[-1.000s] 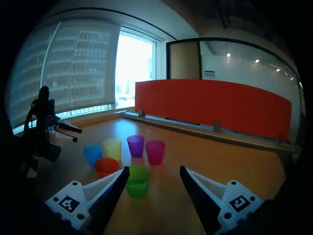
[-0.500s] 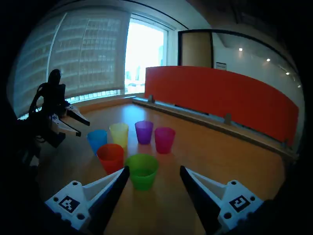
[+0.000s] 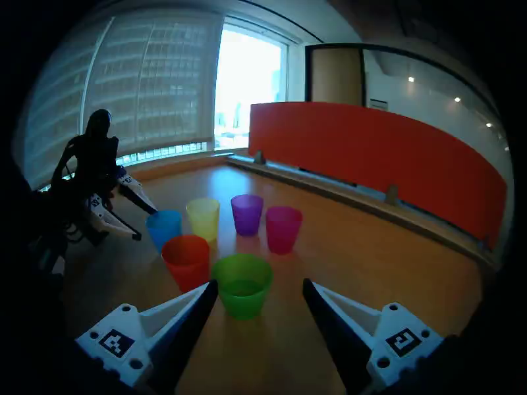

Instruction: Pour water

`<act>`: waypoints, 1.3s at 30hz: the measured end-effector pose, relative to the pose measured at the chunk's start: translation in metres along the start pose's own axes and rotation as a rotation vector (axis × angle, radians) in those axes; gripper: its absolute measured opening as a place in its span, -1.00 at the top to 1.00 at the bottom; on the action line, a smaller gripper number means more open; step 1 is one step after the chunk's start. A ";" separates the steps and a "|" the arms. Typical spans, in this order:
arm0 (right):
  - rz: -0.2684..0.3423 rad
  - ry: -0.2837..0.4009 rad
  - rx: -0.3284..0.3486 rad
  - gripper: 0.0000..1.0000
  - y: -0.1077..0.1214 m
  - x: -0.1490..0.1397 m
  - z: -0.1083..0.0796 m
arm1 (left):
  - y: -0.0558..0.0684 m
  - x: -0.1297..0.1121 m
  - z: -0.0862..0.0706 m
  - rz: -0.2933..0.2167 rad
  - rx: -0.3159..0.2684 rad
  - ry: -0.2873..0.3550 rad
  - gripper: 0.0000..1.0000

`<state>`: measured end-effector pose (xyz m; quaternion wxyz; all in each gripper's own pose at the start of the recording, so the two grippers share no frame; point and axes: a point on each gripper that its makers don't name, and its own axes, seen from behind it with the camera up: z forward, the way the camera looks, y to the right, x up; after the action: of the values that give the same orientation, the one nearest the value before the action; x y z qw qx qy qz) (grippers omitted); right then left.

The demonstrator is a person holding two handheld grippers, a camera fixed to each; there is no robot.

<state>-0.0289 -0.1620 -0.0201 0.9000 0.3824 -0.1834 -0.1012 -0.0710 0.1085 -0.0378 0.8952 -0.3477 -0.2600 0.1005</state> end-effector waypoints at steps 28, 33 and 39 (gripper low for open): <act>0.007 -0.009 0.015 -1.00 0.004 -0.007 0.014 | -0.004 0.005 0.039 0.066 -0.017 -0.069 -0.99; 0.007 -0.010 0.016 -1.00 0.004 -0.006 0.015 | -0.004 0.006 0.041 0.061 -0.019 -0.063 -0.95; 0.005 -0.020 0.025 -1.00 0.002 -0.010 0.017 | -0.010 0.005 0.042 0.084 0.007 -0.062 -0.71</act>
<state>-0.0443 -0.1680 -0.0102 0.8936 0.3919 -0.1945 -0.1003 -0.0891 0.1266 -0.0029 0.8829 -0.3521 -0.2722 0.1497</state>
